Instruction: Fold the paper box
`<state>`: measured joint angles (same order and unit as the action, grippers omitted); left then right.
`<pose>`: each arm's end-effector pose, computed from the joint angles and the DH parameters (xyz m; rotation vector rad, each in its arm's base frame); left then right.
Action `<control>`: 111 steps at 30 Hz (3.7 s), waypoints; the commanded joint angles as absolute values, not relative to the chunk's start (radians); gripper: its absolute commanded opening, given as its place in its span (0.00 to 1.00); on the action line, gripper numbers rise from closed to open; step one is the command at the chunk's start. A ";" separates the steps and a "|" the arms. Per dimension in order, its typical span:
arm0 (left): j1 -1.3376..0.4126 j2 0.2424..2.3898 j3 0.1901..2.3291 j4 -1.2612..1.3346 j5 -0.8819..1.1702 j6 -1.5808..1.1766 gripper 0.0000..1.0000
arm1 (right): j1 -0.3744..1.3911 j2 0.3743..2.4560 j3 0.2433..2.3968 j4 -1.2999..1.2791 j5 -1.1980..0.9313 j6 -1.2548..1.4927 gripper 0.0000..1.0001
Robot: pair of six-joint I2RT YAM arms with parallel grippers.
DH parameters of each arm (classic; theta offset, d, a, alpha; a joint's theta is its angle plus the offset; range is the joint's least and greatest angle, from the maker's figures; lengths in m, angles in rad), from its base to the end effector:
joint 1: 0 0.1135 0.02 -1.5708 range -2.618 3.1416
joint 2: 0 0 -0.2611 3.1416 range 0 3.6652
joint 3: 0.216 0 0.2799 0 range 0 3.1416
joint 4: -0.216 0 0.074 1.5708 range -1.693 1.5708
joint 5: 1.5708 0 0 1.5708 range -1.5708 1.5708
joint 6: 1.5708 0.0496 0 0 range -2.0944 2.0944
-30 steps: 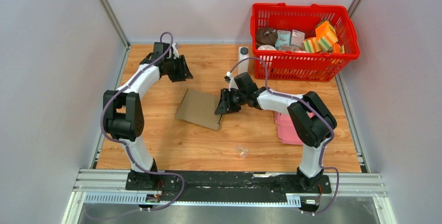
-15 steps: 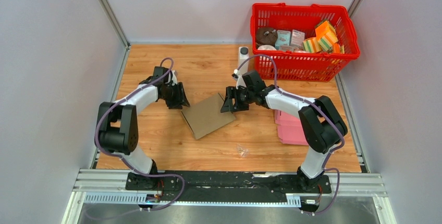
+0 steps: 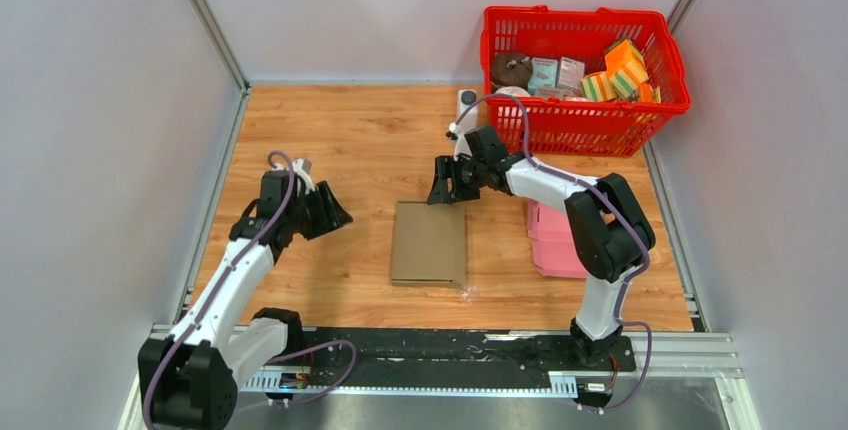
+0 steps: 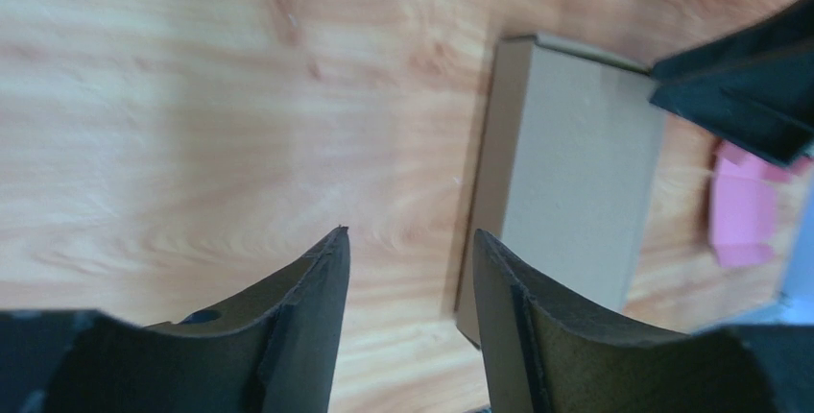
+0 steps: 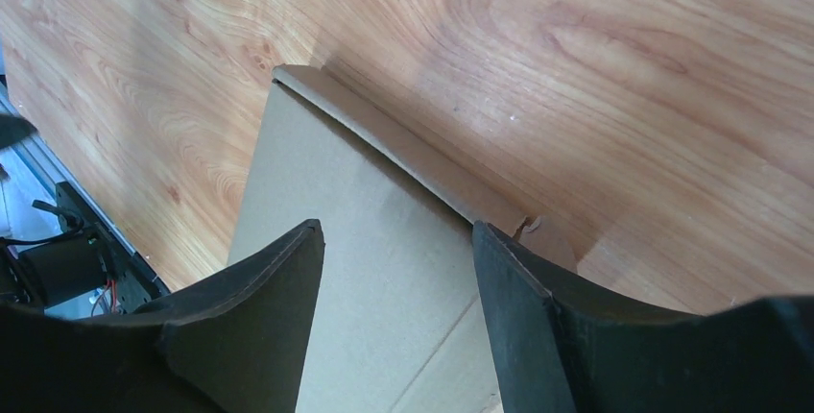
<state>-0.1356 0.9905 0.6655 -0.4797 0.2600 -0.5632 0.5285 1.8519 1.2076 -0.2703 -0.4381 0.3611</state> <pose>0.2357 -0.0450 0.2135 -0.3909 2.4046 -0.6344 0.3517 0.2297 0.1539 -0.4120 2.5639 0.8996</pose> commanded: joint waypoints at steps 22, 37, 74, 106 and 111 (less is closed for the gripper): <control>-0.476 0.894 0.442 -0.262 0.247 -0.902 0.68 | 0.512 1.710 1.132 -0.220 -0.400 0.259 0.79; -0.509 0.924 0.302 -0.026 0.267 -1.089 0.74 | 0.445 1.838 1.043 -0.088 -0.586 0.359 0.43; -0.529 1.061 0.182 0.391 0.242 -1.371 0.79 | 0.376 1.907 0.899 0.057 -0.555 0.594 0.11; -0.212 0.908 0.387 -0.097 0.726 -1.552 0.42 | 1.143 1.302 0.793 0.153 0.253 -0.458 0.92; -0.202 0.867 0.350 -0.061 0.752 -1.600 0.42 | 1.161 1.374 0.776 0.186 0.227 -0.523 0.91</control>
